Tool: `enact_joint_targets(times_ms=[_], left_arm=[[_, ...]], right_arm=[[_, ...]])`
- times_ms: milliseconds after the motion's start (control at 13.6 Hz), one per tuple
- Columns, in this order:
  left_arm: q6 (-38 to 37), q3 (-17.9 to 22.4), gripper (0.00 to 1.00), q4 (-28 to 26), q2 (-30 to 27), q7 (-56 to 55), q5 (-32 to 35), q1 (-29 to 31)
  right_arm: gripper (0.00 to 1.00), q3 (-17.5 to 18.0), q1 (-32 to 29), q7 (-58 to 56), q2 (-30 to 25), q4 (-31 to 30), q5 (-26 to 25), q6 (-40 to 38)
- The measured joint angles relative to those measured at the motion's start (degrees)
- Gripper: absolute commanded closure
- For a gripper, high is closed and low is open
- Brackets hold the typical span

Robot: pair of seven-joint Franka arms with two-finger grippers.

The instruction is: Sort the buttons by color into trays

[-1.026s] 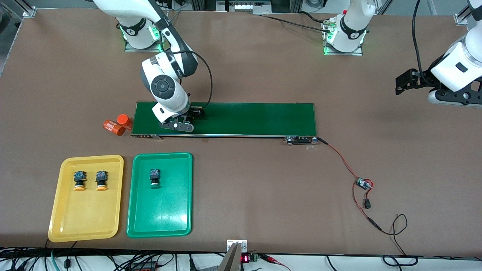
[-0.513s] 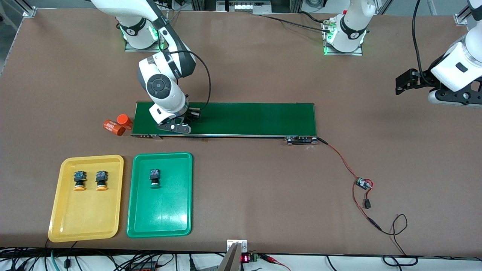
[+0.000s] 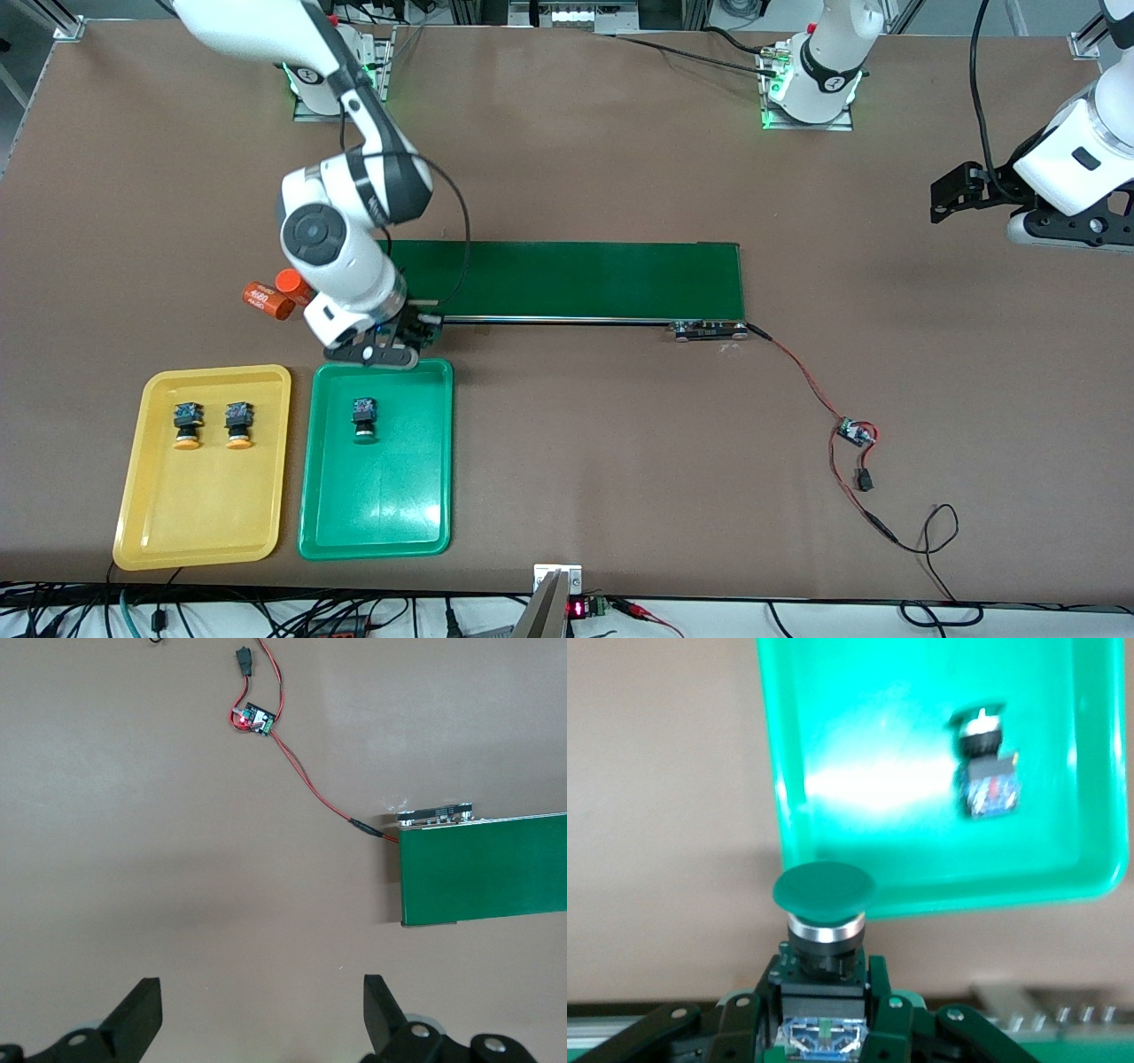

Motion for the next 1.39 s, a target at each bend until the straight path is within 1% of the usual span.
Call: enact_joint_targets(times_ms=[220,366,733,806,880,953,1026,1393], left_arm=[[0.0,0.0,0.0,0.0,0.0,0.0,0.0,0.0],[0.0,0.0,0.0,0.0,0.0,0.0,0.0,0.0],[0.0,0.0,0.0,0.0,0.0,0.0,0.0,0.0],[0.0,0.0,0.0,0.0,0.0,0.0,0.0,0.0],[0.0,0.0,0.0,0.0,0.0,0.0,0.0,0.0],[0.0,0.0,0.0,0.0,0.0,0.0,0.0,0.0],[0.0,0.0,0.0,0.0,0.0,0.0,0.0,0.0],[-0.5,0.0,0.0,0.0,0.0,0.0,0.0,0.0]], right_arm=[[0.83,-1.1,-1.3,-6.1,6.4,7.0,0.0,-0.1],[0.83,-1.1,-1.5,-7.9,8.9,9.7,0.0,0.2],[0.82,-1.6,-1.9,-10.2,14.3,12.8,0.0,5.0],[0.81,-1.7,-2.3,-10.5,15.2,12.9,0.0,6.2],[0.77,-1.7,-2.6,-10.6,16.0,12.9,0.0,7.2],[0.56,-1.7,-2.8,-10.6,16.7,12.9,0.0,7.9],[0.01,-1.7,-2.8,-10.6,17.1,13.0,0.0,8.2],[0.0,-1.7,-2.8,-10.3,17.4,13.9,0.0,8.2]])
